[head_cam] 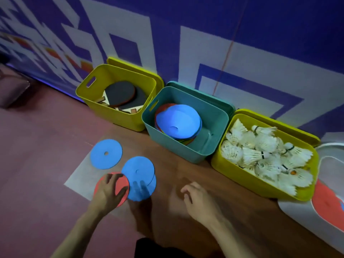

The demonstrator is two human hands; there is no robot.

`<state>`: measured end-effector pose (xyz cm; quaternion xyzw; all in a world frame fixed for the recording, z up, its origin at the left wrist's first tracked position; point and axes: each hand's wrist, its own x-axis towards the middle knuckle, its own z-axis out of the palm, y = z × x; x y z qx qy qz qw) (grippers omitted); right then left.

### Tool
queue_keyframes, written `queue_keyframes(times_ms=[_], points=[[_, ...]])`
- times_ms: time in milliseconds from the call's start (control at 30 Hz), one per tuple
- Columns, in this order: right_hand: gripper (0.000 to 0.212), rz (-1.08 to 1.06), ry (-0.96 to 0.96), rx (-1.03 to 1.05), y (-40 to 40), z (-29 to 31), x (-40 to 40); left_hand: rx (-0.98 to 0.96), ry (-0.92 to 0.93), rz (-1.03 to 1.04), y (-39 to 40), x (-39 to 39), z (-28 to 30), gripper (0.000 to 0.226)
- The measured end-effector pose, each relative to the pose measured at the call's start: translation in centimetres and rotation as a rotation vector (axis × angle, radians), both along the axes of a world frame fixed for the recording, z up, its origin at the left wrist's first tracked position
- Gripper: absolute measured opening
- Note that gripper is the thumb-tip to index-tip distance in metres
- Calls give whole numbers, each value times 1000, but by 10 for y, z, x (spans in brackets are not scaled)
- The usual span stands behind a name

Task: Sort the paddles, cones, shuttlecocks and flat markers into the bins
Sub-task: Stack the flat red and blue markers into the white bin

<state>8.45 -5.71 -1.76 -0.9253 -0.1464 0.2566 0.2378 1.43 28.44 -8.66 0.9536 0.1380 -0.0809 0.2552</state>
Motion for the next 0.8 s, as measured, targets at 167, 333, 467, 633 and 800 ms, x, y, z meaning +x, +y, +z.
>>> queue_keyframes(times_ms=[167, 333, 467, 633, 800], points=[[19, 45, 120, -75, 66, -25, 23, -6, 97, 38, 24, 15, -29, 68], [31, -40, 357, -91, 128, -66, 36, -63, 120, 39, 23, 56, -49, 84], [37, -182, 462, -79, 160, -92, 25, 45, 229, -6, 20, 76, -62, 111], [36, -234, 489, -84, 167, -109, 16, 198, 312, -20, 13, 78, -72, 112], [39, -313, 516, -119, 170, -111, 26, 201, 357, 4, 22, 83, -83, 107]])
